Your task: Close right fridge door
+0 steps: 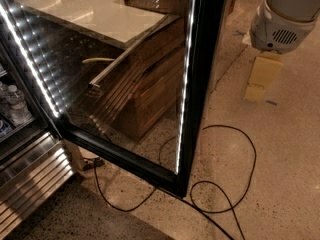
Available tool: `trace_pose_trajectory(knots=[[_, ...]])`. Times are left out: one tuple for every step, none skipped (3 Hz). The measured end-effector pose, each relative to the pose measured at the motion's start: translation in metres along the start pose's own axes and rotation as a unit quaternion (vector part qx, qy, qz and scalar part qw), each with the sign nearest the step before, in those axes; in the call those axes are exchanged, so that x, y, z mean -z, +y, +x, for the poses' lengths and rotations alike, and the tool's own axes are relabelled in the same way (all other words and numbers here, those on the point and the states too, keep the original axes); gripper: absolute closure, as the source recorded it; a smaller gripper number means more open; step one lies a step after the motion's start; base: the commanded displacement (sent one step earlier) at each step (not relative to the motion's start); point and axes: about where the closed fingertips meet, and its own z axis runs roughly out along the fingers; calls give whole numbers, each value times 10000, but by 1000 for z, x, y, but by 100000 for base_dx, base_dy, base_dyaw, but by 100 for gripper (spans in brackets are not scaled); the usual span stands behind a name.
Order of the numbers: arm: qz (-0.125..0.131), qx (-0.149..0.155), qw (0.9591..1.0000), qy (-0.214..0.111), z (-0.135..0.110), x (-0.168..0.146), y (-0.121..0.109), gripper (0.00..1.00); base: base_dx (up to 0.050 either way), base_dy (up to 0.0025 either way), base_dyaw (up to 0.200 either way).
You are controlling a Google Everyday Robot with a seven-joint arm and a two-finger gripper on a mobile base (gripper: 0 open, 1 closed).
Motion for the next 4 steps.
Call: trace_pose_trajectory(knots=[[30,-163,9998,111,-3,-3,-28,0,0,0,0],[89,-250,9996,103,-10,-11,-71,0,0,0,0],[143,-292,9994,78,-15,-18,-96,0,0,0,0],[182,-315,9993,61,-18,-22,-111,0,0,0,0]])
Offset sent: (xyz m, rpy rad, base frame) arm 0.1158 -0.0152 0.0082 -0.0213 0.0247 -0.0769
